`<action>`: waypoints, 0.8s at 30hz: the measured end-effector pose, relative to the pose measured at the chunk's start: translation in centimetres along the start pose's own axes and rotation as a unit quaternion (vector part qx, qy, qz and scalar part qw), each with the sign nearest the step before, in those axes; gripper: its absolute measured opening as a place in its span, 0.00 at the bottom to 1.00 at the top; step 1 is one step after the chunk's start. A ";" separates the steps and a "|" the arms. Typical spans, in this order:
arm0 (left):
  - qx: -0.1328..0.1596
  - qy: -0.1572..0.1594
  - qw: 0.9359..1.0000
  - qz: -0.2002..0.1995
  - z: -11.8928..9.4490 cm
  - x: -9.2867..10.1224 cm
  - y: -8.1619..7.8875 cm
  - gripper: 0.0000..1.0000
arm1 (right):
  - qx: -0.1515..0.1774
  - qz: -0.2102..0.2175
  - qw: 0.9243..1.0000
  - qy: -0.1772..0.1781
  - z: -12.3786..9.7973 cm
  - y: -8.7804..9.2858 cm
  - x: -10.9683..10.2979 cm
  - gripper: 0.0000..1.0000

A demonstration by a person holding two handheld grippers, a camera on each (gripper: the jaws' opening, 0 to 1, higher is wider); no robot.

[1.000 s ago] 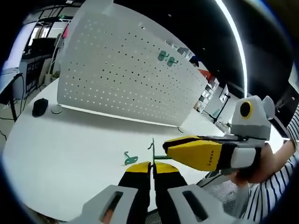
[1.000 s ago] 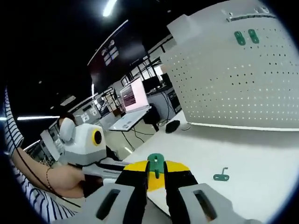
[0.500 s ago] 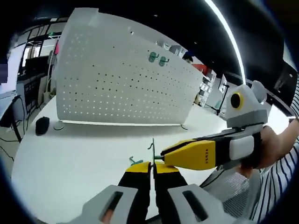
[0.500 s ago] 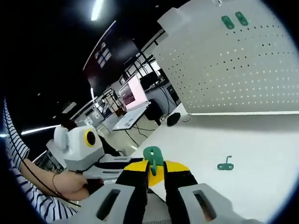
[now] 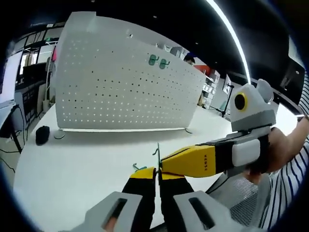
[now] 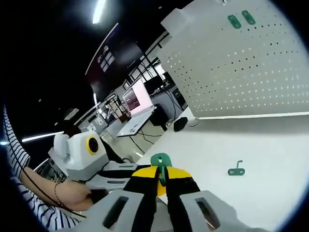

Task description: Insert the hook assembly into the mounting plate slot until the hook locks in place.

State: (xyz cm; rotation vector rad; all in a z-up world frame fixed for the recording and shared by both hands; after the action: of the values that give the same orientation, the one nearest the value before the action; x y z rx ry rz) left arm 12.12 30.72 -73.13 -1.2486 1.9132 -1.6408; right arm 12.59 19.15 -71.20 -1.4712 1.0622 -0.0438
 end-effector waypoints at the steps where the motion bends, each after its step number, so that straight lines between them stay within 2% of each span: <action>1: 0.000 0.000 1.000 0.001 0.0 0.0 0.0 0.01 | -0.001 0.006 1.000 0.002 0.1 0.0 0.1 0.01; 3: -0.003 -0.001 1.000 0.002 0.0 0.0 0.1 0.01 | -0.002 0.002 1.000 0.006 0.0 0.1 0.1 0.01; 5: -0.025 -0.002 1.000 -0.004 0.1 0.0 0.5 0.01 | -0.012 -0.017 1.000 0.014 0.1 0.3 0.1 0.00; 18: -0.035 0.001 0.999 -0.004 0.0 0.2 0.4 0.03 | -0.019 -0.025 0.999 0.015 -0.2 0.2 0.0 0.00; 24: -0.015 0.010 1.000 0.015 0.0 0.2 0.1 0.04 | -0.011 -0.026 1.000 0.012 -0.4 0.0 -0.1 0.00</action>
State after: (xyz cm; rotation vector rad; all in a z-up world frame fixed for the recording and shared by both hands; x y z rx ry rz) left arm 11.99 30.59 -73.14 -1.2135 1.9660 -1.6216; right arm 12.34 18.92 -71.04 -1.5204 1.0459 -0.0869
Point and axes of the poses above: the point that each gripper's makers call its tool centre point, and the gripper's own axes: z roughly forward along the fingers, x roughly to its right, y roughly out of its underside, the point moved 9 cm from there along -z, roughly backward along the fingers, and after that the axes turned 5 degrees about x, right-handed, at the moved point
